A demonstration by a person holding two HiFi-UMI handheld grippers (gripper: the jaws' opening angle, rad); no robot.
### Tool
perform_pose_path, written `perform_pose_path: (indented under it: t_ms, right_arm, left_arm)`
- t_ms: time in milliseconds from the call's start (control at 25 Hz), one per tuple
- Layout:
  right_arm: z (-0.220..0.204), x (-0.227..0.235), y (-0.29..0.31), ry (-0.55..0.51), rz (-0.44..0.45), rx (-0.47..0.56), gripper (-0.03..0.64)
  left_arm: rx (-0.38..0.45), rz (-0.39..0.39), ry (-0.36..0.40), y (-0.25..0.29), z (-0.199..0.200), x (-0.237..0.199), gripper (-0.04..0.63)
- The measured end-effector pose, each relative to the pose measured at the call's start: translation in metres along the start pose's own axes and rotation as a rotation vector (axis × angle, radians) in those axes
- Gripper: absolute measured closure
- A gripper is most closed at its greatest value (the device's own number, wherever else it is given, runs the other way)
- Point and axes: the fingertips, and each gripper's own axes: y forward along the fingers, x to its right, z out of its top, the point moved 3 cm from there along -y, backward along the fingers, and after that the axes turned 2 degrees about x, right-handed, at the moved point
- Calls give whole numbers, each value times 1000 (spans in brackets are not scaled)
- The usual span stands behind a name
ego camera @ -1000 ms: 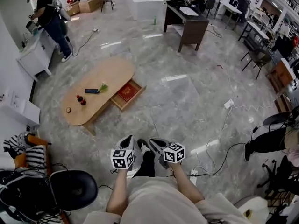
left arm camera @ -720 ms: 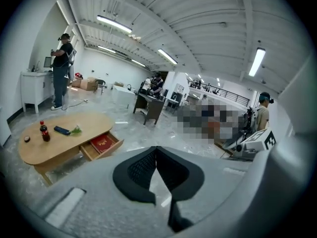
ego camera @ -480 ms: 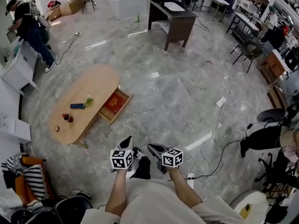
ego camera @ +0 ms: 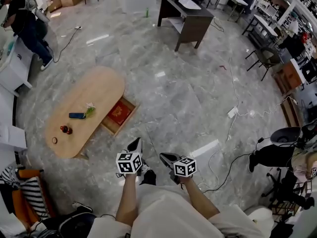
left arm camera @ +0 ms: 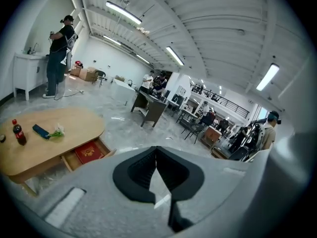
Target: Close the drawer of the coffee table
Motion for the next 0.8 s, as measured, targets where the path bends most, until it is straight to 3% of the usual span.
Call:
perform_pose_path:
  t_ms: [360, 800]
  right_arm:
    - [29, 22, 34, -44, -16, -87, 601]
    - [52, -6, 88, -160, 95, -225, 601]
  left_arm:
    - [13, 60, -94, 25, -1, -48, 586]
    - [127, 283, -199, -27, 4, -111, 586]
